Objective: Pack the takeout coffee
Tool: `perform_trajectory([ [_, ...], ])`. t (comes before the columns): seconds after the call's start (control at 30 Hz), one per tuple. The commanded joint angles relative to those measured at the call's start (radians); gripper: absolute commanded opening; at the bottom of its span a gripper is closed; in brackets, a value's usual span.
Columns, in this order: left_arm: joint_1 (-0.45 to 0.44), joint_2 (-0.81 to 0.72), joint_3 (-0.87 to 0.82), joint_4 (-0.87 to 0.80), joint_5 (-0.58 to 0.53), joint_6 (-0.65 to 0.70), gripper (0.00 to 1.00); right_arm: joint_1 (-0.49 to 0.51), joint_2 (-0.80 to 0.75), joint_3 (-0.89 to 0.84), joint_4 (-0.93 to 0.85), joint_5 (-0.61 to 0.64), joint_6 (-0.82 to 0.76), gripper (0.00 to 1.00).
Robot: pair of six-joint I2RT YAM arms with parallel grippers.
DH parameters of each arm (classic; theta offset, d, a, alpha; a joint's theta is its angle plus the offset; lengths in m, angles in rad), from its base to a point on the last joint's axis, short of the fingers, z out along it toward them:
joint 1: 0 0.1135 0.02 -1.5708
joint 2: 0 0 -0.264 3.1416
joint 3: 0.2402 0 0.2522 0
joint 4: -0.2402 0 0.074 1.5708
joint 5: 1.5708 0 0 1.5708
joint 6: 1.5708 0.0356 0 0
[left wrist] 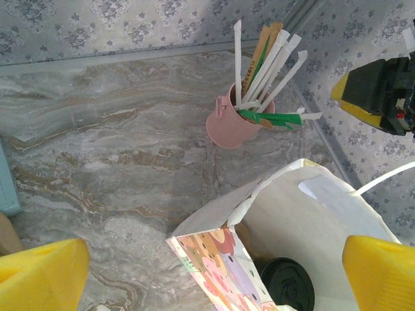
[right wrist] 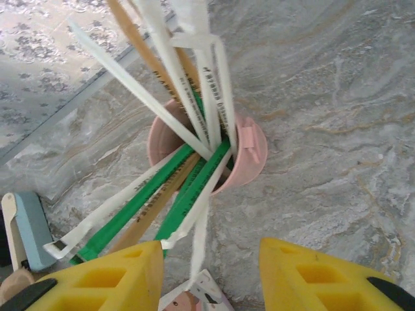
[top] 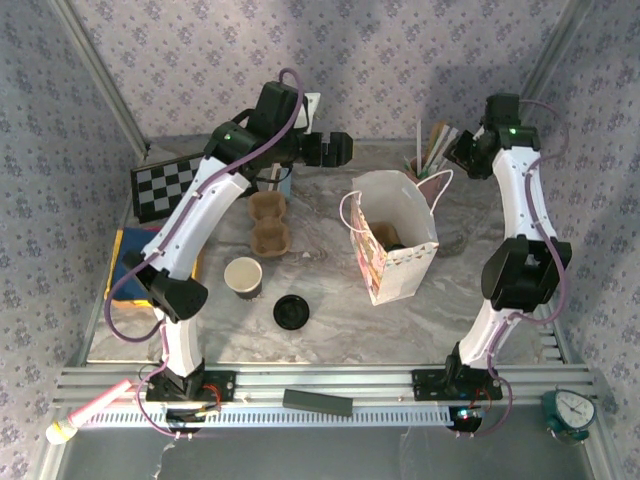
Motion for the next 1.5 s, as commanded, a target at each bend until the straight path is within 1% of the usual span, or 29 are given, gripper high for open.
perform_trajectory([
  [0.0, 0.008, 0.02, 0.047, 0.001, 0.002, 0.02, 1.0, 0.002, 0.032, 0.03, -0.027, -0.019, -0.004, 0.42],
  [0.13, 0.011, 0.024, 0.048, -0.005, 0.001, 0.02, 1.0, -0.001, 0.059, 0.021, -0.027, -0.064, 0.0, 0.39],
  [0.23, 0.013, 0.025, 0.048, -0.007, 0.002, 0.02, 1.0, 0.007, 0.061, 0.008, -0.032, -0.063, -0.001, 0.38],
  [0.33, 0.016, 0.025, 0.05, -0.009, 0.003, 0.019, 1.0, 0.009, 0.058, -0.007, -0.033, -0.063, 0.003, 0.33],
  [0.7, 0.018, 0.028, 0.047, -0.016, 0.005, 0.016, 1.0, 0.026, 0.033, -0.062, -0.037, -0.067, 0.013, 0.32],
  [0.73, 0.017, 0.028, 0.047, -0.016, 0.004, 0.016, 1.0, 0.027, 0.03, -0.066, -0.037, -0.066, 0.013, 0.3],
  [0.87, 0.018, 0.028, 0.045, -0.018, 0.005, 0.014, 1.0, 0.026, 0.024, -0.08, -0.031, -0.066, 0.013, 0.12],
  [0.97, 0.018, 0.027, 0.045, -0.021, 0.006, 0.014, 1.0, 0.028, 0.015, -0.075, -0.036, -0.059, 0.013, 0.01],
  [1.27, 0.019, 0.02, 0.034, -0.021, 0.01, 0.017, 1.0, 0.04, -0.052, -0.034, -0.093, -0.016, -0.005, 0.0],
  [1.47, 0.018, -0.013, -0.016, 0.007, 0.015, 0.013, 1.0, 0.046, -0.132, -0.024, -0.121, 0.024, -0.023, 0.0],
])
